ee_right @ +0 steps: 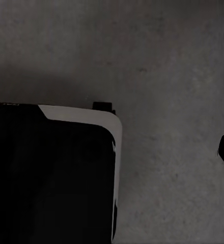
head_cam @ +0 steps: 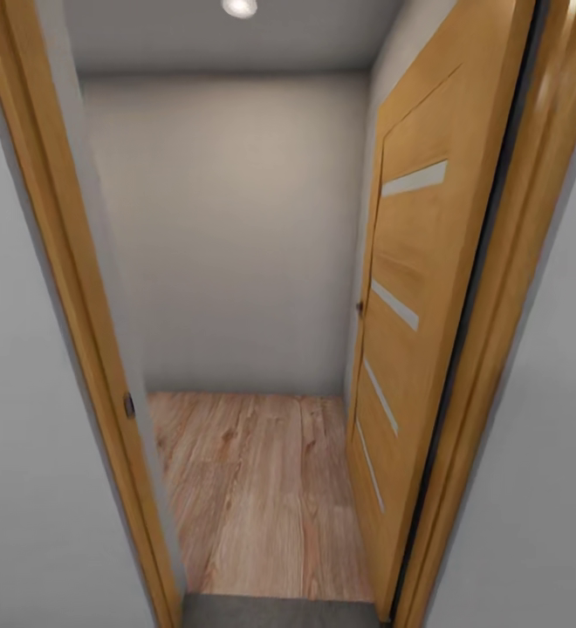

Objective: Move the two storage containers from the living room to the garage. In the garage, place one container on the floor and stack the other container on top of it (either order is fine).

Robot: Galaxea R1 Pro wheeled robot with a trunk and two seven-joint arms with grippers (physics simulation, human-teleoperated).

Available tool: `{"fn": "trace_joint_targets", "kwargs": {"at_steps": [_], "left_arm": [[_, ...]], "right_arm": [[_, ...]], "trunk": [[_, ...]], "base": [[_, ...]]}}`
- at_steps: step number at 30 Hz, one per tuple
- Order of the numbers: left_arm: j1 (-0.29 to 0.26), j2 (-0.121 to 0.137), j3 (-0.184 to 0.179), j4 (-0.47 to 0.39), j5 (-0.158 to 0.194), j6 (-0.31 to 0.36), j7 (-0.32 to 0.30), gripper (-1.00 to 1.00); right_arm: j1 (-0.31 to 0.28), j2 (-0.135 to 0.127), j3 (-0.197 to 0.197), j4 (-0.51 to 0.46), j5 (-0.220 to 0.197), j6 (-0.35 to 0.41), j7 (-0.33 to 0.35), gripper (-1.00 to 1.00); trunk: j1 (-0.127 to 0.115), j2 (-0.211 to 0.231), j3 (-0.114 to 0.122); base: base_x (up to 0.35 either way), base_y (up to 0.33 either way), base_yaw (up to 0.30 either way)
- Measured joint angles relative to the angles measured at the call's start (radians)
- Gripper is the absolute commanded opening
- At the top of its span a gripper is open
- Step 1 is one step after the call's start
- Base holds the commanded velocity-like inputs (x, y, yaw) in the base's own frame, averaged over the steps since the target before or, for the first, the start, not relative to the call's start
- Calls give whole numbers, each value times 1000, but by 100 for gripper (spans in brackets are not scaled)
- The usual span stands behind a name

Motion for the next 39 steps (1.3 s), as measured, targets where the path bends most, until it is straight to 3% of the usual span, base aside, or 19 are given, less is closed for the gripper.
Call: {"fn": "trace_joint_targets", "kwargs": {"at_steps": [23,39], "left_arm": [[0,2,0,0,0,-1,0,100],[0,3,0,0,1,-4,1,100]], "right_arm": [[0,-4,6,-1,6,3,1,100],[0,-3,6,0,6,3,1,100]], "trunk": [[0,0,0],[0,0,0]], "base": [[304,-71,1],[27,0,134]]}}
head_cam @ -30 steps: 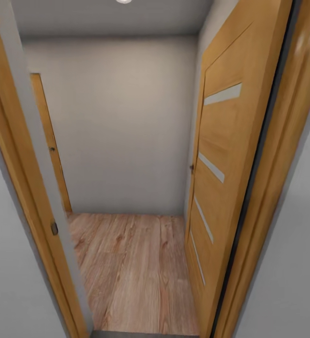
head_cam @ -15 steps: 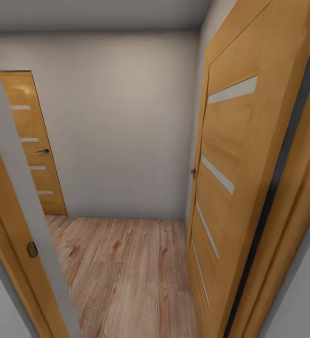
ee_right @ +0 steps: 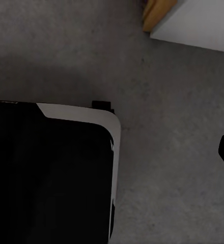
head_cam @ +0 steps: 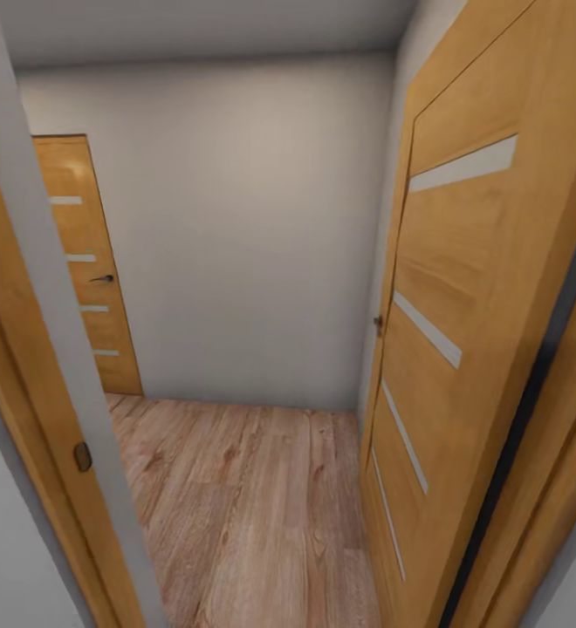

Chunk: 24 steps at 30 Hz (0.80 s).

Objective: Move the two storage containers from the living room to the garage. In the garage, place one container on the floor and stack the other container on top of it (either order is fine).

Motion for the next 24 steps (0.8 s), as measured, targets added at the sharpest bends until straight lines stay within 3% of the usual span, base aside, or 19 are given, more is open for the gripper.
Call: {"fn": "trace_joint_targets", "kwargs": {"at_steps": [17,24], "left_arm": [[0,-1,0,0,0,1,0,100],[0,0,0,0,0,0,0,100]], "right_arm": [[0,-1,0,0,0,-1,0,100],[0,1,-1,0,-2,-2,0,100]], "trunk": [[0,0,0],[0,0,0]], "base": [[158,135,7],[21,18,-145]]}}
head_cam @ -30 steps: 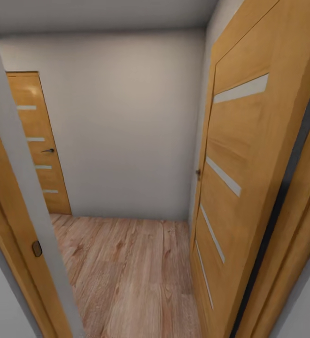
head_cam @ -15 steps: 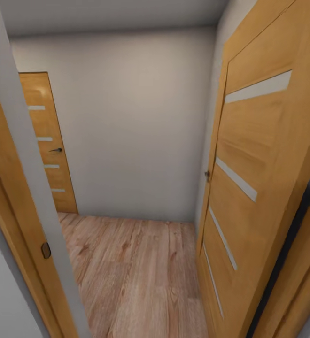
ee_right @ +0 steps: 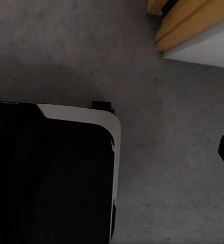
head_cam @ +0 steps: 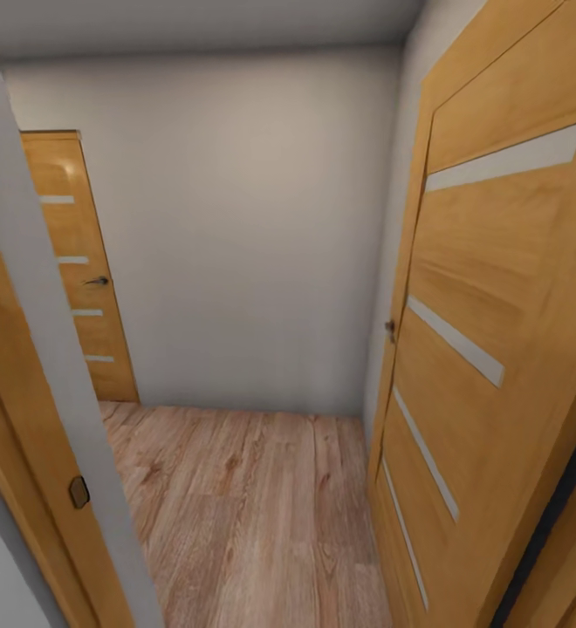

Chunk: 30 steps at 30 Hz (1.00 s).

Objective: Move the two storage containers from the living room to the garage. In the garage, place one container on the floor and stack the other container on top of it (either order is fine).

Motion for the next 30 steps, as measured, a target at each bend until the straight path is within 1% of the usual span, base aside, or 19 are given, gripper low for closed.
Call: {"fn": "trace_joint_targets", "kwargs": {"at_steps": [5,22,30], "left_arm": [[0,0,0,0,0,0,0,100],[0,-1,0,0,0,0,0,100],[0,-1,0,0,0,1,-1,100]], "right_arm": [[0,-1,1,0,-2,0,0,100],[0,-3,1,0,-1,2,0,100],[0,-2,1,0,0,1,-1,100]], "trunk": [[0,0,0],[0,0,0],[0,0,0]], "base": [[1,1,-54],[0,0,-1],[242,0,0]]}}
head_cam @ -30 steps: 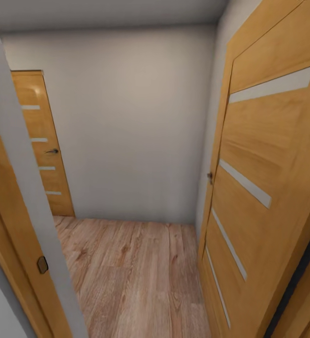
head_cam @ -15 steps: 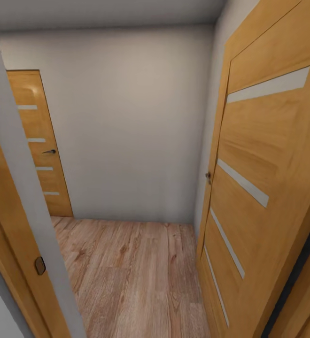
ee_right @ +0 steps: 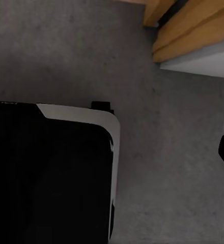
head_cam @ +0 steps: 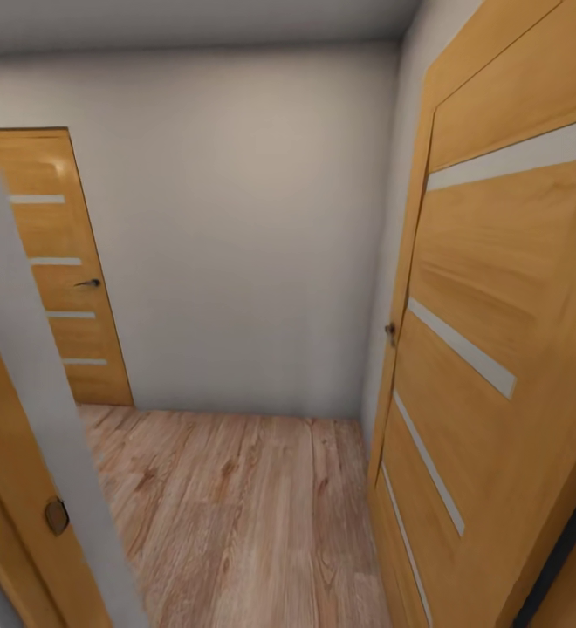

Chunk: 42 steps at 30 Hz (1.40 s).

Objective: Move the two storage containers from the living room to the garage. In the garage, place one container on the floor and stack the other container on top of it (either order is fine).

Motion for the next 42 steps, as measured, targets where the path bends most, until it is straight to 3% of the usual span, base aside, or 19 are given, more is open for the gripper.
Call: {"fn": "trace_joint_targets", "kwargs": {"at_steps": [13,42], "left_arm": [[0,0,0,0,0,0,0,100],[0,0,0,0,0,0,1,100]], "right_arm": [[0,0,0,0,0,0,0,100],[0,1,-2,0,0,-2,1,100]], "trunk": [[0,0,0],[0,0,0]], "base": [[299,0,0],[9,0,-29]]}}
